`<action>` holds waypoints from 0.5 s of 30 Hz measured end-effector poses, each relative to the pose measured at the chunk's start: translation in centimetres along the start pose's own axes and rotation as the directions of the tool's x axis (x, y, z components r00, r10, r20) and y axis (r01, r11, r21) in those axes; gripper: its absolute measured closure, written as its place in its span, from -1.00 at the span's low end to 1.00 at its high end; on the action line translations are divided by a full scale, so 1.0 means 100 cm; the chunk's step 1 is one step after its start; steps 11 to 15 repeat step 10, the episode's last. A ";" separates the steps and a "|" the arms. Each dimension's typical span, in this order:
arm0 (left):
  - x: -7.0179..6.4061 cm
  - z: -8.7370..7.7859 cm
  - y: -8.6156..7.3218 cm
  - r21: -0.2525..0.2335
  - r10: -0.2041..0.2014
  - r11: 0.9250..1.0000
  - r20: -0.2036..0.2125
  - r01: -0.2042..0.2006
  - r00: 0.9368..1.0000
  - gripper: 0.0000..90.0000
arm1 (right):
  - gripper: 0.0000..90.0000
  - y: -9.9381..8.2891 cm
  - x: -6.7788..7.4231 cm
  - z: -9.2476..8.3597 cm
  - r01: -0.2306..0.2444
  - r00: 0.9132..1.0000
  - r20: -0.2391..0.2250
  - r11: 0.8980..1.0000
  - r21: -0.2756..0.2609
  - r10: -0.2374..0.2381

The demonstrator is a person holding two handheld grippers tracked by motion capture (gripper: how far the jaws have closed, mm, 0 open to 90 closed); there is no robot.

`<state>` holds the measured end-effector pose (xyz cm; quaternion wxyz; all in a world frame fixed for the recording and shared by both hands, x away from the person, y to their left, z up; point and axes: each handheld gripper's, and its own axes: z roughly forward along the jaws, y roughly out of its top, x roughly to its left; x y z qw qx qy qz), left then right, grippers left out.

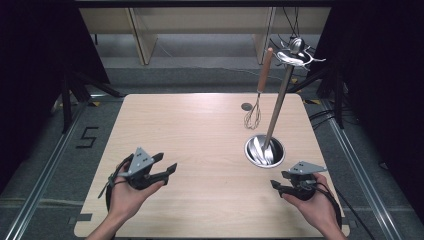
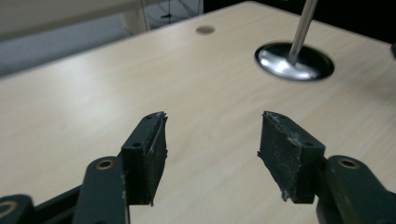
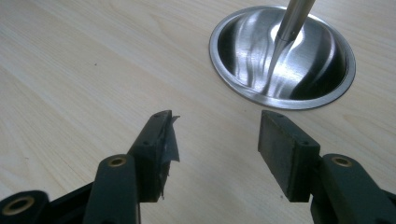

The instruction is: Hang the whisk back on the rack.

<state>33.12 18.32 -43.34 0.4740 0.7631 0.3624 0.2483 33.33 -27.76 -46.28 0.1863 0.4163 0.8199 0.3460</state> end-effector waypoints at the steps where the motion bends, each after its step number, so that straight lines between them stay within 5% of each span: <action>1: 0.000 -0.002 -0.008 0.017 -0.011 1.000 -0.008 0.011 1.000 -0.12 | 0.02 0.000 0.002 0.000 -0.018 1.000 0.001 1.000 -0.006 0.018; 4: 0.002 -0.007 -0.030 0.065 -0.039 0.997 -0.006 0.039 0.999 -0.14 | 0.02 -0.001 0.003 0.002 -0.028 1.000 -0.011 1.000 -0.009 0.028; 5: 0.003 -0.014 -0.039 0.084 -0.080 0.993 -0.011 0.080 0.997 -0.15 | 0.02 0.000 0.000 0.001 0.009 1.000 -0.024 1.000 -0.003 -0.009; 6: 0.003 -0.014 -0.039 0.084 -0.080 0.993 -0.011 0.080 0.997 -0.16 | 0.02 0.000 0.000 0.001 0.009 1.000 -0.024 1.000 -0.003 -0.009; 7: 0.005 -0.019 -0.042 0.071 -0.120 0.990 -0.021 0.122 0.992 -0.16 | 0.02 0.000 0.001 0.001 0.007 1.000 -0.025 1.000 -0.004 -0.007; 9: 0.009 -0.020 -0.040 0.060 -0.087 0.994 -0.023 0.089 0.996 -0.16 | 0.02 0.000 0.002 0.000 -0.033 0.999 -0.021 0.999 0.002 0.033; 10: 0.010 -0.021 -0.040 0.045 -0.113 0.992 -0.036 0.114 0.993 -0.16 | 0.02 0.000 0.002 0.000 -0.033 0.999 -0.021 0.999 0.002 0.033; 15: 0.010 -0.021 -0.040 0.045 -0.113 0.992 -0.036 0.114 0.993 -0.16 | 0.02 0.000 0.002 0.000 -0.033 0.999 -0.021 0.999 0.002 0.033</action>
